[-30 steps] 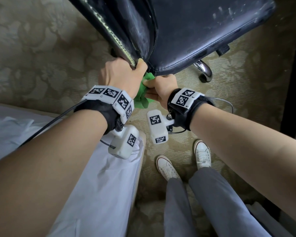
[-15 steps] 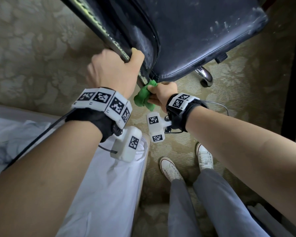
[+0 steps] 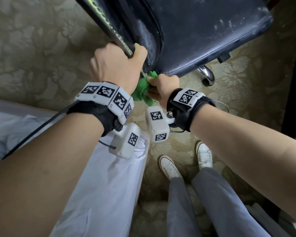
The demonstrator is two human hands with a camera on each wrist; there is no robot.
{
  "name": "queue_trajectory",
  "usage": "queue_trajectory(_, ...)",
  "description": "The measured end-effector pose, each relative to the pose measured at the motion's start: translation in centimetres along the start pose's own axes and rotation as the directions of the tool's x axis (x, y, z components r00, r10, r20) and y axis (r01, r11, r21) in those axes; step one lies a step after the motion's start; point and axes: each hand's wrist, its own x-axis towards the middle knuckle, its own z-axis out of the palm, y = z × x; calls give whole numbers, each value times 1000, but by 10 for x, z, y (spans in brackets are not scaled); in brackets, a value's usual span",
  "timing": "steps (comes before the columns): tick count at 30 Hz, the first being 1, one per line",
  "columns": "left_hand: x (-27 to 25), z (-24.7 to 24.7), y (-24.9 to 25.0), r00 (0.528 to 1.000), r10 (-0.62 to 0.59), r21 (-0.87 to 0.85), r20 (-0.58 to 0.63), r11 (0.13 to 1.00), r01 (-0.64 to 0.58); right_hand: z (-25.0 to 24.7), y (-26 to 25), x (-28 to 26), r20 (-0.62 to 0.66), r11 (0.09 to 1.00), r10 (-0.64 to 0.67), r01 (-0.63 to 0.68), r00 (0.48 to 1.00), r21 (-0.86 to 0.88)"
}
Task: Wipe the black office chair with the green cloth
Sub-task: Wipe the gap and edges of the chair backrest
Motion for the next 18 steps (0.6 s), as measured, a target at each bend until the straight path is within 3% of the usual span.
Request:
queue_trajectory(5,1,1,-1,1000,-13,-24,9,1000,13,6,0,-4,-9,997,61,-61,998,41)
queue_trajectory(9,2,4,-2,1000,5,-36,-3,999,-5,7,1,-9,47,988,50,-57,998,145)
queue_trajectory(16,-7,2,5,1000,-13,-69,27,998,15,3,5,-12,57,991,57,-64,997,121)
queue_trajectory(18,-8,4,7,1000,-3,-62,30,998,5,-1,2,-15,60,980,59,-69,996,187)
